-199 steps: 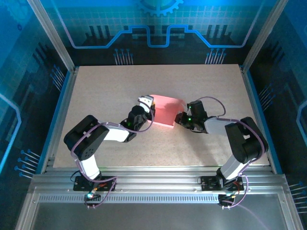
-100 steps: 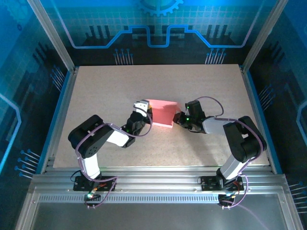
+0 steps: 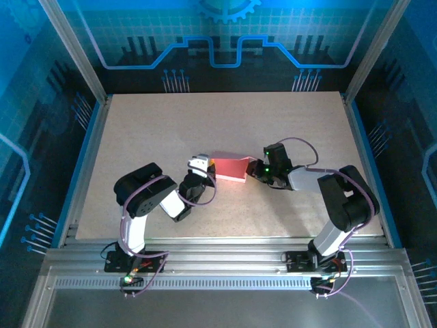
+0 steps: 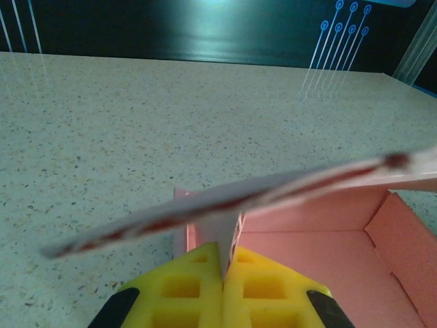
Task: Fold the paper box
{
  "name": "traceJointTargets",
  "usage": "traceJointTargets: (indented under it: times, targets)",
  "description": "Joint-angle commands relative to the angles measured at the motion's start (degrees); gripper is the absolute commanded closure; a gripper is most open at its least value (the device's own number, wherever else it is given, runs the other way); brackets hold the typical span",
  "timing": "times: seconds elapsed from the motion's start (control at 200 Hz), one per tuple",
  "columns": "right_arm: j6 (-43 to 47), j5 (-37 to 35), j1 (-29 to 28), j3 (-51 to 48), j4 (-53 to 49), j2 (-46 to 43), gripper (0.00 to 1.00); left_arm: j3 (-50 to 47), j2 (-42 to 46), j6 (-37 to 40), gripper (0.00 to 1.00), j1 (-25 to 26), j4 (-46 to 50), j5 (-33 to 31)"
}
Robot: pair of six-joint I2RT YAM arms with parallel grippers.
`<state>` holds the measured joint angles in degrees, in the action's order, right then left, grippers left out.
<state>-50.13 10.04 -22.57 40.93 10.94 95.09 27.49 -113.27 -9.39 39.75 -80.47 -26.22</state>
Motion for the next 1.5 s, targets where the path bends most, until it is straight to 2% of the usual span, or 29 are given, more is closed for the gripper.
traceJointTargets:
  times: [0.0,0.08,0.27,0.37,0.55,0.745,0.88,1.136,1.196,1.341,1.416,1.496]
  targets:
    - [1.21,-0.93,-1.94,0.32,-1.65,-2.03,0.67,-0.8,-0.21,-1.42,1.0,1.96,4.11,3.89]
    - [2.35,-2.43,-1.95,-0.59,-3.44,-4.71,0.63,-0.26,1.72,-1.83,1.0,1.97,7.07,3.81]
    - [8.62,-8.13,-2.38,-2.57,-10.82,-13.71,0.4,3.35,7.6,-4.21,1.0,1.96,21.03,2.93]
    - [15.82,-11.29,-2.71,-2.35,-15.77,-18.58,0.3,3.99,8.15,-4.03,1.0,1.97,22.68,2.36]
    - [27.42,-14.39,-3.66,2.97,-22.62,-19.85,0.25,4.42,7.18,-3.24,1.0,2.0,23.32,1.83]
    - [28.31,-16.21,-4.33,6.78,-25.25,-16.27,0.25,4.75,8.58,-1.89,1.0,2.11,24.04,1.6]
    - [27.23,-16.02,-4.59,4.81,-22.35,-18.8,0.25,5.77,11.44,-0.42,1.0,2.31,28.48,1.33]
    - [34.19,-16.55,-4.79,7.2,-24.3,-16.97,0.25,8.06,13.0,1.83,1.0,2.47,33.58,1.94]
    - [35.37,-16.44,-5.24,8.75,-25.18,-15.56,0.28,8.19,11.97,1.77,1.0,2.62,32.69,2.05]
    - [38.8,-21.62,-8.11,12.66,-27.51,-13.89,0.36,8.42,11.29,1.6,1.0,2.84,33.43,1.89]
    - [38.59,-21.28,-8.37,13.43,-27.71,-13.45,0.44,8.68,11.57,1.74,1.0,2.8,34.23,1.84]
    - [37.62,-20.67,-8.32,13.73,-27.73,-13.18,0.48,8.82,11.59,1.81,1.0,2.82,34.61,1.88]
